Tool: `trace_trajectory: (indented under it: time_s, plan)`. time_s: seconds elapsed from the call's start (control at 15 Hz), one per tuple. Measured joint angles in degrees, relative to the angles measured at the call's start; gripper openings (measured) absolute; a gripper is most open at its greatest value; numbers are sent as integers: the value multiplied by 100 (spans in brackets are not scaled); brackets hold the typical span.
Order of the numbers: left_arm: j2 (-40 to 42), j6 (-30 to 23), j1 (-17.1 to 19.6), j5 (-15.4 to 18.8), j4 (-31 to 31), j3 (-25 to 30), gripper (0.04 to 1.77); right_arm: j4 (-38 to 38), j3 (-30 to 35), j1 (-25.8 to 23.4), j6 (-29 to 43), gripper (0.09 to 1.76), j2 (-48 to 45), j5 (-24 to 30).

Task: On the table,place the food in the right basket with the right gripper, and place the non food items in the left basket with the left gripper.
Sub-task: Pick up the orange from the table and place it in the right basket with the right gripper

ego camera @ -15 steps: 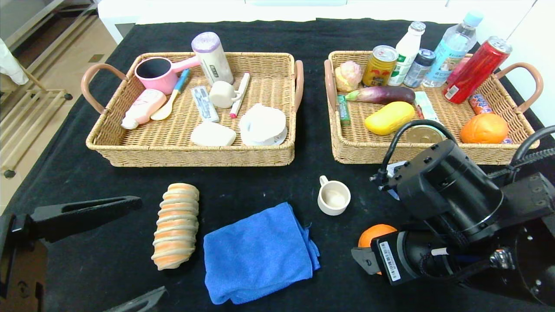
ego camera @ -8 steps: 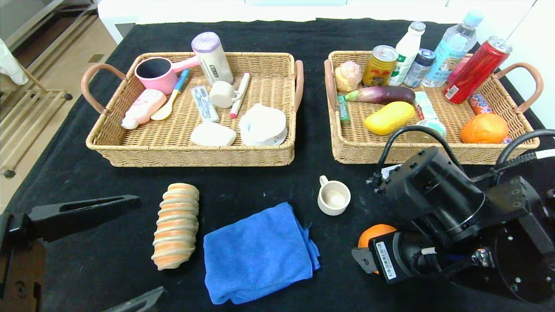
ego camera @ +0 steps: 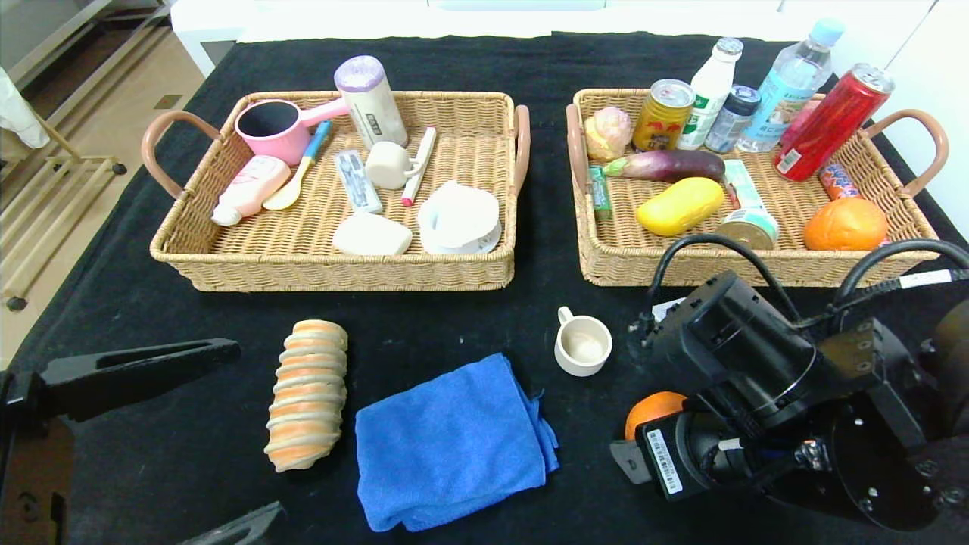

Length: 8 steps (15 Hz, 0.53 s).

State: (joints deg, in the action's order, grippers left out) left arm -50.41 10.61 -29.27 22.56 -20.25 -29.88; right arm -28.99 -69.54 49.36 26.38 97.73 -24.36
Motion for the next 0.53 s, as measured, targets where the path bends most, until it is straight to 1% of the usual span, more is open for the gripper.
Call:
trace_trajectory:
  time_s: [0.07,0.13,0.2,0.27,0.33,0.53]
  plan:
    - [5,5,0,-2,0,0,172,7,0,0,2,171,9,-2]
    - [6,6,0,-2,-1,0,172,9,5,0,2,162,17,-4]
    - [9,6,0,-2,0,-2,172,9,7,-5,2,142,26,-2]
    - [13,5,-5,0,0,-7,172,9,7,-7,2,131,33,-6]
    - [16,6,-5,0,0,-10,172,11,9,-7,0,127,34,-11]
    - [17,6,-9,-2,0,-10,172,16,18,-7,2,124,37,-12]
